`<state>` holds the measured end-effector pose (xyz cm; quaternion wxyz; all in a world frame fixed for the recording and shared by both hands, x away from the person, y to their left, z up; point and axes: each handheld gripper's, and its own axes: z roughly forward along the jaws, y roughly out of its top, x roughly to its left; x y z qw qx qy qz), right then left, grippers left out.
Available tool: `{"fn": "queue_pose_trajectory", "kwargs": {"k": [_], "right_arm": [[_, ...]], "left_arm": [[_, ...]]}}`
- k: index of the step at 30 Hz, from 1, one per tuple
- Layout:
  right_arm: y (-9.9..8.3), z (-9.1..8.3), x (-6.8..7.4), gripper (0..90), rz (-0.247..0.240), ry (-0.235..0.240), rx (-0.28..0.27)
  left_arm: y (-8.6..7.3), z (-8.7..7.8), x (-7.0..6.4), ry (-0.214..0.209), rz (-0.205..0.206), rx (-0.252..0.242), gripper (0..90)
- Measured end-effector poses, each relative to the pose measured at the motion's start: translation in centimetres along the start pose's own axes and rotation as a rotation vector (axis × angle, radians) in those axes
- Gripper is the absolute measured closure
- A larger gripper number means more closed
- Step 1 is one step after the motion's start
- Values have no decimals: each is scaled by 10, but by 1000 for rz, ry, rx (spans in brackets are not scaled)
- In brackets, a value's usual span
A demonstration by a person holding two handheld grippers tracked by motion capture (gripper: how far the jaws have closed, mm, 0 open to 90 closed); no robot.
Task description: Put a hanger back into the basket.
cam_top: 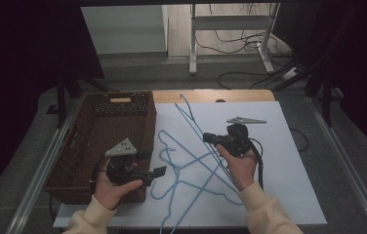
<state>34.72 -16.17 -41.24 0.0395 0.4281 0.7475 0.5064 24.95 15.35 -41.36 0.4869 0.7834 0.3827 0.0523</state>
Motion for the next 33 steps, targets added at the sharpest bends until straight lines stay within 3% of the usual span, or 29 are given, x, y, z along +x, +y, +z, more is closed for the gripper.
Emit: {"fn": "queue_pose_trajectory", "kwargs": {"k": [9,16,33], "right_arm": [[-3,0,11,870,-13,7,-15],[-4,0,15,870,-12,11,-29],[-13,7,29,870,-9,24,-67]], "left_arm": [[11,33,-10,-39,-26,17,206],[13,49,-14,-40,-24,32,218],[18,89,-20,-113,-97,15,298]]}}
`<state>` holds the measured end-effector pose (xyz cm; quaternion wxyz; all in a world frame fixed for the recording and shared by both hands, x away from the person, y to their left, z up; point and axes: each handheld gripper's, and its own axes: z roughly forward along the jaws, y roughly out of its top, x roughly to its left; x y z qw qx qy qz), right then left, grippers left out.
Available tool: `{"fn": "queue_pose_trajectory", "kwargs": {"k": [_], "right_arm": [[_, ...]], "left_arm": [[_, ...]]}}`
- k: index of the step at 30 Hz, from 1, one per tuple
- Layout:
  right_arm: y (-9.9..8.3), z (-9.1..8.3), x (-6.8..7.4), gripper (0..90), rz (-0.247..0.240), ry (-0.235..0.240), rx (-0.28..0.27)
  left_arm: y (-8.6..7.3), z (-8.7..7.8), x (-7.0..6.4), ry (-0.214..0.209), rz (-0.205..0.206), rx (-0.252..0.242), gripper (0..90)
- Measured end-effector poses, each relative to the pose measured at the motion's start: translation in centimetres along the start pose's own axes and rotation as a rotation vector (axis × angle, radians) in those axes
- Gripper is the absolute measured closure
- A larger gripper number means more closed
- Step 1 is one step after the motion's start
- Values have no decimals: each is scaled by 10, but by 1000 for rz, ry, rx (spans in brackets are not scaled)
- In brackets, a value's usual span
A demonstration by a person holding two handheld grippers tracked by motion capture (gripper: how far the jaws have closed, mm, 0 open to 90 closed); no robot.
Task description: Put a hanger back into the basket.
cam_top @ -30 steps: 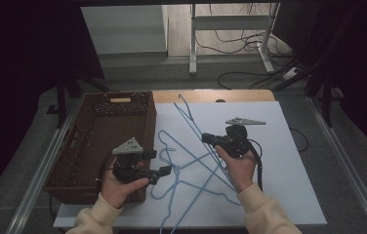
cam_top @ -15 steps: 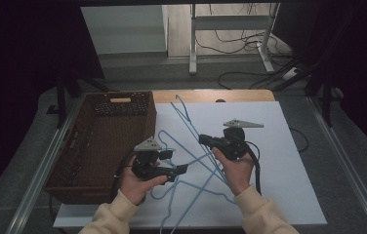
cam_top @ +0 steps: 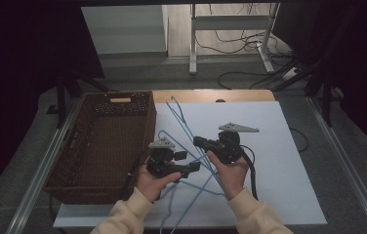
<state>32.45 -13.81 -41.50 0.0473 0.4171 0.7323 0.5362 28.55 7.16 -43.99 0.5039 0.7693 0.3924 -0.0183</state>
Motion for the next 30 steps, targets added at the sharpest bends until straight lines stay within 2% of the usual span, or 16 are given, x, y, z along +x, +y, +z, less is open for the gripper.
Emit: {"fn": "queue_pose_trajectory", "kwargs": {"k": [9,10,15,16,18,23,25,26,30], "right_arm": [[-2,0,2,869,-3,-9,-23],[-3,0,3,869,-3,-11,-29],[-4,0,4,869,-1,-15,-43],[-4,0,4,869,-3,-18,-45],[-5,0,3,869,9,-16,-52],[-7,1,4,869,12,-11,-56],[-7,1,5,869,14,-10,-57],[-8,1,6,869,12,-13,-60],[-8,1,4,868,10,-22,-67]], "left_arm": [[2,14,-1,-31,-44,-19,372],[2,18,-1,-38,-62,-23,385],[3,22,0,-53,-76,-29,428],[3,23,0,-68,-90,-33,428],[3,27,-1,-80,-93,-32,470],[2,31,-1,-89,-90,-29,507],[2,33,-1,-104,-103,-34,561],[2,34,-1,-125,-108,-37,612],[3,34,-1,-153,-103,-35,743]]}}
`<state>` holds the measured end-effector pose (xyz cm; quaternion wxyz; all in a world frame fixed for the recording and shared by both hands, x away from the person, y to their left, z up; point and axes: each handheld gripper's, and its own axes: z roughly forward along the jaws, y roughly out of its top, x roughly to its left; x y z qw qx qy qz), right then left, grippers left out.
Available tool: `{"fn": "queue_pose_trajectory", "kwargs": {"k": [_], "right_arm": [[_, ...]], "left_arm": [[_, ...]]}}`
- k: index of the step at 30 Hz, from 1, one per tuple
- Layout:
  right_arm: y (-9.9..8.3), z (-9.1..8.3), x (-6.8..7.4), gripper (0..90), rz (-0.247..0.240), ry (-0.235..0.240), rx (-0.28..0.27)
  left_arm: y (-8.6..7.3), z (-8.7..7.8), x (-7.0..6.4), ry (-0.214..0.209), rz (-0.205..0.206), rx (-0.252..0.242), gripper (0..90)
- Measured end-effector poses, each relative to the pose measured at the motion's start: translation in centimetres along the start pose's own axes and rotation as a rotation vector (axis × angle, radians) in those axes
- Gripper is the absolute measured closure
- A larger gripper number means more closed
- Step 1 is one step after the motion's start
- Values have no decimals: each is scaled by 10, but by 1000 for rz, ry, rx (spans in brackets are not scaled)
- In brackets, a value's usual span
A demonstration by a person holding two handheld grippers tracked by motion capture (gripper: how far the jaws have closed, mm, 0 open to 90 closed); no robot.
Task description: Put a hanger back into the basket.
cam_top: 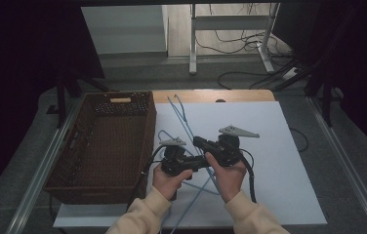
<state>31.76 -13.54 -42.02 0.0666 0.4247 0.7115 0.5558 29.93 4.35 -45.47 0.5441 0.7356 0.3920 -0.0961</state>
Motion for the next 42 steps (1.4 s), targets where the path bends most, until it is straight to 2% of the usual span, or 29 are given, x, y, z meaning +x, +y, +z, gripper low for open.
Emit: {"fn": "queue_pose_trajectory", "kwargs": {"k": [7,11,12,14,16,17,18,19,20,21,22,25,26,31,34,35,38,40,41,42], "right_arm": [[2,-2,0,856,-2,4,-1],[5,-5,-1,811,-13,11,-10],[7,-6,-2,764,-15,26,-10],[8,-7,-3,745,-13,35,-11],[11,-9,-7,617,-2,80,-16],[11,-9,-7,617,-2,80,-16],[13,-11,-8,557,-6,104,-23],[13,-11,-8,557,-6,104,-23],[14,-14,-8,506,-27,117,-33],[14,-14,-8,506,-27,117,-33],[16,-20,-8,461,-48,129,-50],[18,-28,-9,426,-72,134,-63],[19,-35,-12,397,-93,124,-68],[18,-46,-25,375,-102,117,-70],[12,-51,-37,362,-111,78,-41],[12,-51,-37,362,-111,78,-41],[7,-53,-48,360,-99,55,-24],[3,-54,-58,358,-73,34,-8],[3,-54,-58,358,-73,34,-8],[0,-54,-64,357,-63,22,3]], "left_arm": [[1,-4,2,5,-17,38,798],[3,-13,3,17,-20,50,820],[4,-18,4,22,-21,50,827],[4,-23,6,30,-27,46,834],[6,-32,9,38,-28,33,862],[6,-32,9,38,-28,33,862],[7,-39,9,42,-30,24,862],[7,-39,9,42,-30,24,861],[9,-45,12,29,-46,15,861],[9,-45,12,29,-46,15,862],[10,-50,14,37,-49,9,862],[10,-56,16,36,-53,13,861],[11,-62,16,36,-49,17,861],[12,-70,16,27,-50,30,860],[13,-77,16,10,-54,39,860],[13,-77,16,10,-54,39,860],[16,-85,14,3,-43,46,860],[18,-94,12,-5,-34,50,860],[18,-94,12,-5,-34,50,861],[20,-100,12,-17,-34,54,860]]}}
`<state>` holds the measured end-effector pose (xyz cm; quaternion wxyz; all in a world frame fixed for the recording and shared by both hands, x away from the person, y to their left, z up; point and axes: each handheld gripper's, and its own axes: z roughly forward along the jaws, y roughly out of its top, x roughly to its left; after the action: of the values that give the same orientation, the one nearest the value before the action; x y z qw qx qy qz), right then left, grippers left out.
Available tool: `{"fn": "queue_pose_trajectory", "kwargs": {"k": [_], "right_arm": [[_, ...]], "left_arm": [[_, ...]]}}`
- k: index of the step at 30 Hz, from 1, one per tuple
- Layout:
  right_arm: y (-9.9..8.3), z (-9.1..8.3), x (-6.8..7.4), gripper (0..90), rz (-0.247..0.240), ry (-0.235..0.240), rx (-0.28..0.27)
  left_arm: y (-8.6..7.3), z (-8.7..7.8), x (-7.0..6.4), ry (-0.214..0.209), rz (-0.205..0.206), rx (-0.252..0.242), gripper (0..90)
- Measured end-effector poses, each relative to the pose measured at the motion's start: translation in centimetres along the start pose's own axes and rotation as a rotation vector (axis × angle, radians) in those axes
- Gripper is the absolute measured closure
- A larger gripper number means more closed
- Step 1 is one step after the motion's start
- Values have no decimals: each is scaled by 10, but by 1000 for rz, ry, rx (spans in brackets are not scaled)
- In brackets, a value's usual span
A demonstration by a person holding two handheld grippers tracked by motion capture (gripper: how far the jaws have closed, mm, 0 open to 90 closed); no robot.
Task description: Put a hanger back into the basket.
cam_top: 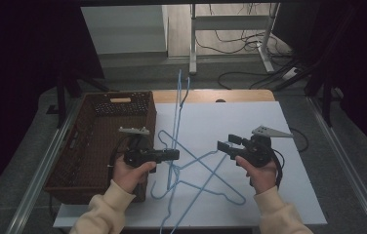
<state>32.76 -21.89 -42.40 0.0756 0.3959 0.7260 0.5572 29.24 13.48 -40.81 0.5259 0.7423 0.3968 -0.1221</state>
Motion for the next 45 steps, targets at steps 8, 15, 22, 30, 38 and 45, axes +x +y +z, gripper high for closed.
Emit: {"fn": "queue_pose_trajectory", "kwargs": {"k": [8,15,22,30,38,45], "right_arm": [[-9,0,-13,355,10,-35,38],[-13,2,-17,355,15,-50,56],[-15,4,-19,349,4,-56,69],[-17,7,-20,295,-37,-38,87],[-21,10,-20,280,-56,-38,118],[-21,11,-19,277,-59,-41,125]], "left_arm": [[4,-21,1,-6,9,12,860],[5,-42,3,-9,13,12,860],[6,-64,7,-4,29,26,861],[4,-81,13,15,30,27,862],[4,-101,20,13,27,6,864],[-1,-123,25,35,26,-11,864]]}}
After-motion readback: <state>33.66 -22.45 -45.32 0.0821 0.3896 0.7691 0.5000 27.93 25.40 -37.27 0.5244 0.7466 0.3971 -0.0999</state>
